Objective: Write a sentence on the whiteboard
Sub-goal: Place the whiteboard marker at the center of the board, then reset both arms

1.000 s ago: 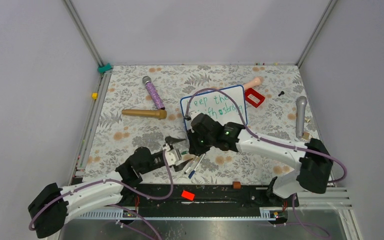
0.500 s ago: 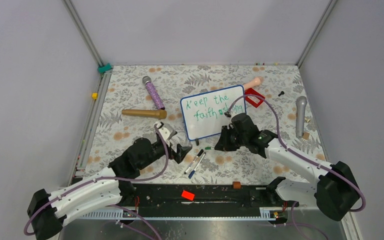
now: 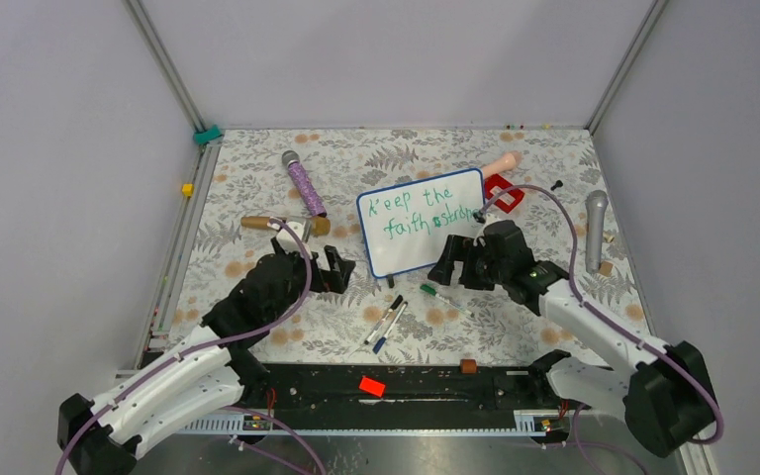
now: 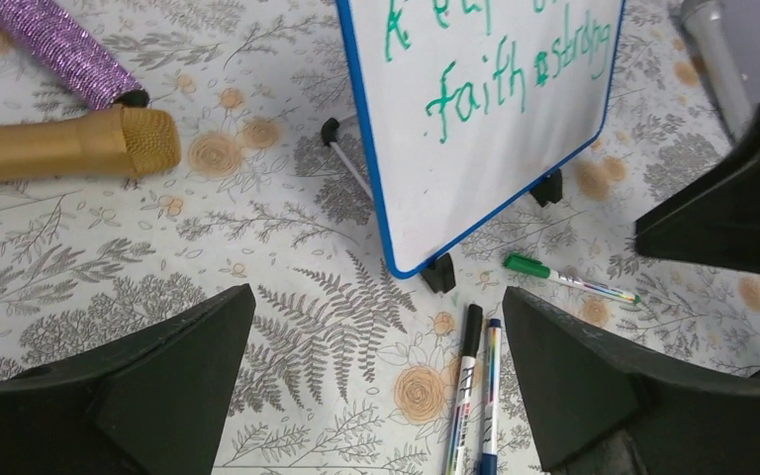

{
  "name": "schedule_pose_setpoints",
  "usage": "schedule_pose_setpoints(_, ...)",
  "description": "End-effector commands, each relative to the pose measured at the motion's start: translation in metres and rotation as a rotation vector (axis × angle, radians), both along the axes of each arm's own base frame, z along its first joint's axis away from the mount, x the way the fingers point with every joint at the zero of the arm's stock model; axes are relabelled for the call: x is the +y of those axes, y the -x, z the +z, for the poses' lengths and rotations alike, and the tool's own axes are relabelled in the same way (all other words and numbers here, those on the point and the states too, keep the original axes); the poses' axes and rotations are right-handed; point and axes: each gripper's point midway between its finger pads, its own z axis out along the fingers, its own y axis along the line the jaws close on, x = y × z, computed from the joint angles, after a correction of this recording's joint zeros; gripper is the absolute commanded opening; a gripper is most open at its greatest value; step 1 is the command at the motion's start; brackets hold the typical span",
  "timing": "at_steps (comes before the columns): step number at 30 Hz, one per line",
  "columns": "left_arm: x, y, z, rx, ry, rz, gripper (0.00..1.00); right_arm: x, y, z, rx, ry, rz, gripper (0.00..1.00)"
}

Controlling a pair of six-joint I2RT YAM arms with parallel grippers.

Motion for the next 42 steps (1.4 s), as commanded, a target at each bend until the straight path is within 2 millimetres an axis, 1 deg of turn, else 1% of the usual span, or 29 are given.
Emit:
schedule_pose_setpoints(1, 0.013, -0.007, 0.018, -0.017, 0.027, 0.087, 0.99, -0.037, -0.010, 0.018, -0.128, 0.131, -0.086, 0.99)
schedule_pose_setpoints(2, 0.016, -0.008, 0.018, -0.022, 0.021, 0.102, 0.99, -0.046, -0.012, 0.021, -0.153, 0.168, -0.113, 0.99)
schedule_pose_setpoints(5, 0.033, -0.013, 0.018, -0.035, 0.002, 0.196, 0.99, -0.090, -0.022, 0.034, -0.252, 0.315, -0.277, 0.99)
schedule_pose_setpoints(7, 0.047, -0.018, 0.017, -0.059, -0.026, 0.263, 0.99, -0.120, -0.026, 0.040, -0.338, 0.386, -0.408, 0.99)
schedule_pose_setpoints(9, 0.053, -0.019, 0.015, -0.100, -0.067, 0.270, 0.99, -0.143, -0.031, 0.049, -0.458, 0.426, -0.503, 0.97)
schedule_pose_setpoints(11, 0.057, -0.022, 0.013, -0.159, -0.117, 0.260, 0.99, -0.154, -0.035, 0.057, -0.582, 0.448, -0.530, 0.91)
schedule_pose_setpoints(14, 0.066, -0.029, 0.006, -0.254, -0.201, 0.277, 0.98, -0.161, -0.043, 0.066, -0.772, 0.489, -0.516, 0.88)
schedule_pose_setpoints(15, 0.072, -0.032, 0.007, -0.289, -0.233, 0.303, 0.98, -0.166, -0.045, 0.066, -0.824, 0.510, -0.534, 0.88)
schedule_pose_setpoints(17, 0.089, -0.039, 0.000, -0.357, -0.326, 0.378, 0.99, -0.167, -0.051, 0.077, -0.976, 0.503, -0.554, 0.86)
schedule_pose_setpoints(18, 0.094, -0.042, 0.008, -0.425, -0.324, 0.421, 0.99, -0.166, -0.053, 0.074, -1.040, 0.530, -0.530, 0.84)
schedule_pose_setpoints(19, 0.101, -0.043, 0.003, -0.457, -0.350, 0.448, 0.99, -0.167, -0.054, 0.072, -1.085, 0.540, -0.530, 0.82)
schedule_pose_setpoints(21, 0.116, -0.047, 0.000, -0.503, -0.333, 0.510, 0.99, -0.176, -0.060, 0.059, -1.058, 0.600, -0.557, 0.82)
schedule_pose_setpoints(23, 0.128, -0.057, -0.011, -0.486, -0.326, 0.533, 0.99, -0.180, -0.069, 0.044, -1.018, 0.633, -0.563, 0.83)
schedule_pose_setpoints(24, 0.133, -0.062, -0.016, -0.472, -0.327, 0.536, 0.99, -0.182, -0.074, 0.040, -1.012, 0.623, -0.580, 0.83)
schedule_pose_setpoints(25, 0.136, -0.066, -0.020, -0.466, -0.325, 0.528, 0.99, -0.184, -0.079, 0.042, -1.026, 0.606, -0.607, 0.82)
schedule_pose_setpoints(26, 0.140, -0.070, -0.023, -0.466, -0.319, 0.533, 0.99, -0.186, -0.082, 0.044, -1.050, 0.629, -0.605, 0.81)
schedule_pose_setpoints(28, 0.152, -0.076, -0.032, -0.462, -0.313, 0.558, 0.99, -0.183, -0.090, 0.030, -1.031, 0.651, -0.537, 0.78)
schedule_pose_setpoints(29, 0.154, -0.080, -0.029, -0.479, -0.309, 0.572, 0.98, -0.184, -0.096, 0.024, -1.014, 0.646, -0.527, 0.77)
schedule_pose_setpoints(31, 0.152, -0.089, -0.030, -0.481, -0.326, 0.547, 0.98, -0.187, -0.107, 0.016, -0.991, 0.636, -0.514, 0.76)
schedule_pose_setpoints(32, 0.150, -0.095, -0.029, -0.475, -0.333, 0.534, 0.97, -0.198, -0.110, 0.013, -0.964, 0.619, -0.569, 0.77)
schedule_pose_setpoints(34, 0.151, -0.108, -0.039, -0.436, -0.366, 0.518, 0.94, -0.206, -0.114, 0.011, -0.926, 0.606, -0.608, 0.80)
schedule_pose_setpoints(35, 0.157, -0.114, -0.037, -0.448, -0.362, 0.550, 0.95, -0.208, -0.116, 0.008, -0.900, 0.609, -0.612, 0.81)
schedule_pose_setpoints(36, 0.168, -0.115, -0.037, -0.440, -0.347, 0.621, 0.98, -0.211, -0.119, 0.008, -0.877, 0.612, -0.622, 0.82)
schedule_pose_setpoints(37, 0.176, -0.116, -0.041, -0.408, -0.327, 0.659, 0.99, -0.214, -0.123, 0.005, -0.846, 0.624, -0.629, 0.82)
schedule_pose_setpoints(38, 0.179, -0.120, -0.046, -0.379, -0.307, 0.642, 0.99, -0.217, -0.127, 0.004, -0.820, 0.636, -0.640, 0.82)
schedule_pose_setpoints(40, 0.178, -0.133, -0.050, -0.341, -0.295, 0.587, 0.97, -0.220, -0.134, 0.001, -0.768, 0.648, -0.640, 0.83)
schedule_pose_setpoints(41, 0.179, -0.137, -0.057, -0.307, -0.280, 0.571, 0.96, -0.221, -0.135, 0.001, -0.762, 0.637, -0.641, 0.83)
schedule_pose_setpoints(42, 0.183, -0.141, -0.058, -0.307, -0.259, 0.569, 0.98, -0.223, -0.136, 0.001, -0.759, 0.636, -0.643, 0.93)
